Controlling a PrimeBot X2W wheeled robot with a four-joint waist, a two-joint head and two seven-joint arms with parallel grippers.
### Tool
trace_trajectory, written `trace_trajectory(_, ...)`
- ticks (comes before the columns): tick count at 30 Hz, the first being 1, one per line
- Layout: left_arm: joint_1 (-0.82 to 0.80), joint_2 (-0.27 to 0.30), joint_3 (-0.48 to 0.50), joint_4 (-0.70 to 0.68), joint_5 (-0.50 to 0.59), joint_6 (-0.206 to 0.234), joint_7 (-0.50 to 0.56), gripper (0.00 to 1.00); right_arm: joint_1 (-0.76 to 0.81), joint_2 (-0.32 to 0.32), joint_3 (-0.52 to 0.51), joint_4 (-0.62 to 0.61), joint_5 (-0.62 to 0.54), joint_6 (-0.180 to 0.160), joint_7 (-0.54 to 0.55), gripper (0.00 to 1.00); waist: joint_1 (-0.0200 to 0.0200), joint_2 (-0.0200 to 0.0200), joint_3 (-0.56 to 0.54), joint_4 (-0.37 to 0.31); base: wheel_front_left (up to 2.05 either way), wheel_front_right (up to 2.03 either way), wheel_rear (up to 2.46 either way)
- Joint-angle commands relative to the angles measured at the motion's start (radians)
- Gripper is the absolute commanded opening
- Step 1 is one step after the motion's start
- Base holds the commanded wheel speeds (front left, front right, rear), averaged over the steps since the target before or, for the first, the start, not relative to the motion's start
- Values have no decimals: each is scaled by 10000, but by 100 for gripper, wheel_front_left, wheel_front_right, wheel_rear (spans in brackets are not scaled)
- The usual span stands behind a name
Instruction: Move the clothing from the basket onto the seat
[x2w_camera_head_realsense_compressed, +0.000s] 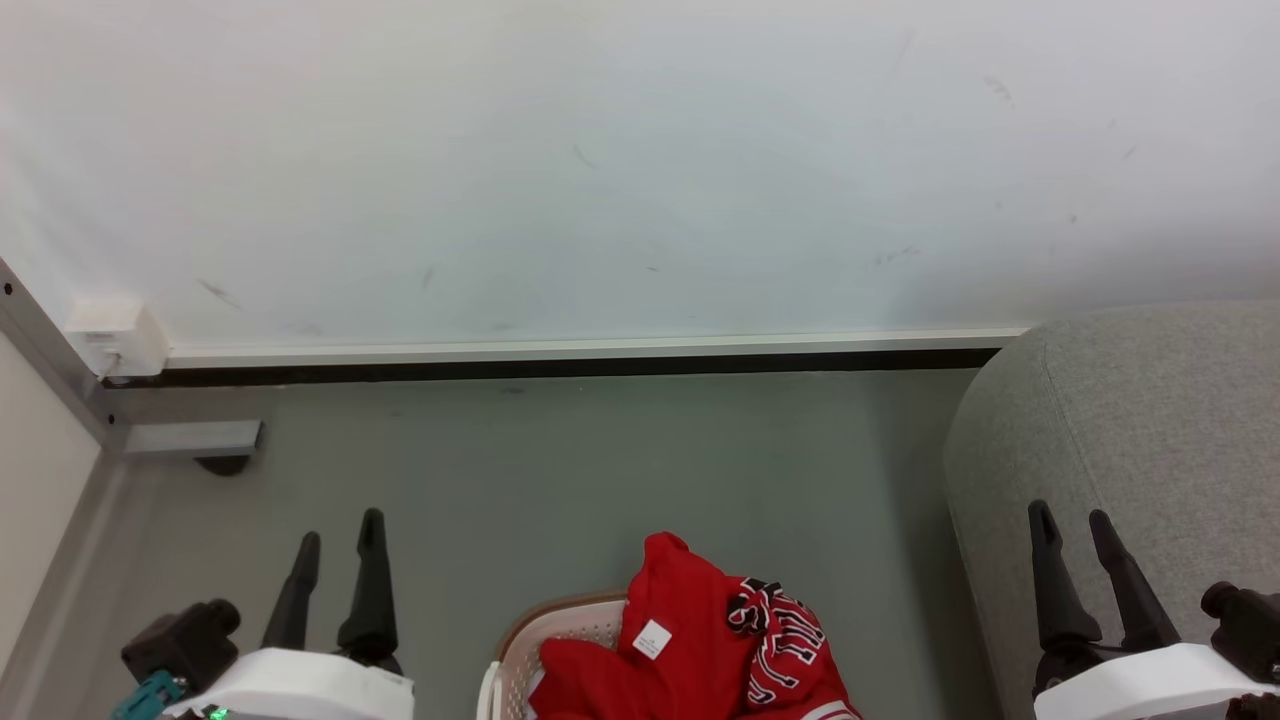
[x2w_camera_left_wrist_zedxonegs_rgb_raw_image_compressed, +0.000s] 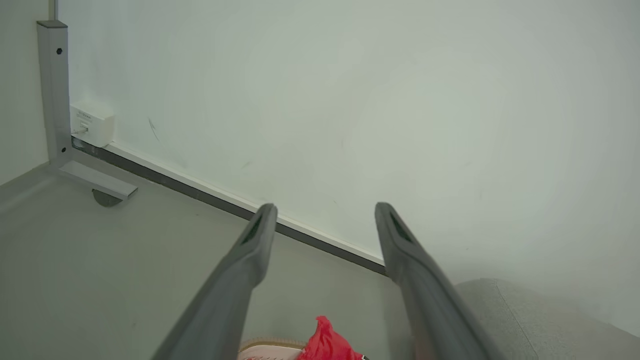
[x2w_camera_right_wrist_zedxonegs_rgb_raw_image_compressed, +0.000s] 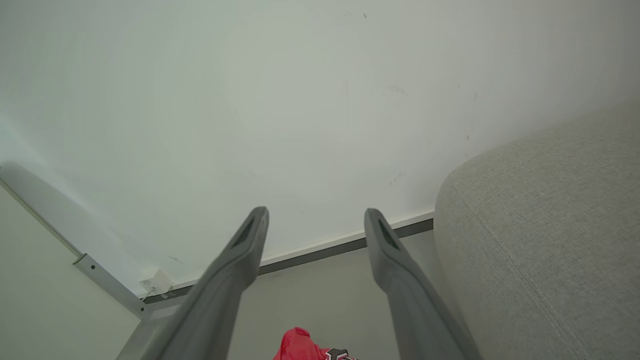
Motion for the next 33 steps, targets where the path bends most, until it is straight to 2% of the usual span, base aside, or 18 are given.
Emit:
trace_trajectory(1,-41,140,-62,-85,384,50,-93,100,-235,-57,1,17,-312,-11,-116,100,0,0,-2,1,0,0,0)
trace_trajectory(7,-13,234,-223,-65,914,188,-268,100,-305,-32,106,117,-959,-12,-281,100,0,0,-22,-1,0,0,0)
trace_trajectory(33,121,175,-323,24,3022,37,-875,100,-352,14,323,358,-3109,-16,-882,100,-1,0,-146,-66,0,0,0)
